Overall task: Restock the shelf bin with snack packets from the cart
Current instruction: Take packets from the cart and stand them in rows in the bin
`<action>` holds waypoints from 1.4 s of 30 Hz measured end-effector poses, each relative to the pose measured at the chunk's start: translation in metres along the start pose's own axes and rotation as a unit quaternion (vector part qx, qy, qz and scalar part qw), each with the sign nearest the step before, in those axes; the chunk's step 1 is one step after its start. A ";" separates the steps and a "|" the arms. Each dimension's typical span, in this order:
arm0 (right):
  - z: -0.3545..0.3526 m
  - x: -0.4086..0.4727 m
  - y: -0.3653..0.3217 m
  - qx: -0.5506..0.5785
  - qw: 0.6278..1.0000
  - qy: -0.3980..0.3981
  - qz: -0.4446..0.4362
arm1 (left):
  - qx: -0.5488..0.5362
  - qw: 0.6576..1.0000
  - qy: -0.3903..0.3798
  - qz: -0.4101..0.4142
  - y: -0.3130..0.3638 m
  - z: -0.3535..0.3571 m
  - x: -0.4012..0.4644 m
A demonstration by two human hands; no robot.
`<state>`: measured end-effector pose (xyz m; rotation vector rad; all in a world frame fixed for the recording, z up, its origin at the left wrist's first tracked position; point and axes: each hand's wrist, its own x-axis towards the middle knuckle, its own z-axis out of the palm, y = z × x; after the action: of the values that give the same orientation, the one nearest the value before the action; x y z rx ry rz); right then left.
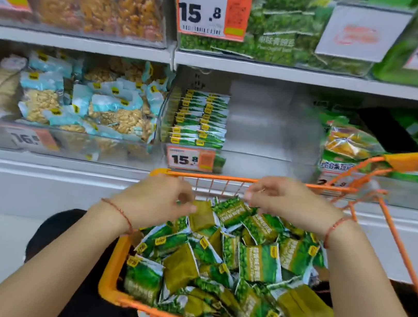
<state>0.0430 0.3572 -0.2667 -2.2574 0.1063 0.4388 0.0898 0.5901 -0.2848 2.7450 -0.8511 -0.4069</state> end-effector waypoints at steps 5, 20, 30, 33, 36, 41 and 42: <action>0.029 0.003 0.012 -0.058 0.998 0.010 -0.019 | 0.064 0.994 -0.074 -0.052 -0.005 0.027 -0.024; 0.058 0.009 0.005 0.326 0.935 0.094 -0.103 | -0.268 0.947 0.173 -0.036 0.015 0.014 -0.007; 0.035 0.010 0.023 0.619 0.775 0.047 0.115 | -0.019 0.987 -0.144 -0.074 0.020 0.072 0.014; 0.035 0.009 0.019 0.599 0.791 0.061 0.108 | -0.079 0.991 -0.066 -0.085 0.018 0.064 0.013; 0.037 0.010 0.020 0.550 0.824 0.086 0.102 | -0.160 0.979 0.092 -0.084 0.015 0.043 0.009; 0.044 0.010 0.020 0.485 0.863 0.114 0.085 | -0.285 0.926 0.237 -0.073 0.008 0.011 0.008; 0.045 0.010 0.019 0.467 0.872 0.125 0.079 | -0.316 0.918 0.231 -0.069 0.012 0.008 0.009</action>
<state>0.0359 0.3792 -0.3112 -1.3278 0.5239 0.1143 0.0876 0.5742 -0.2904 2.1525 -0.3225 -0.0267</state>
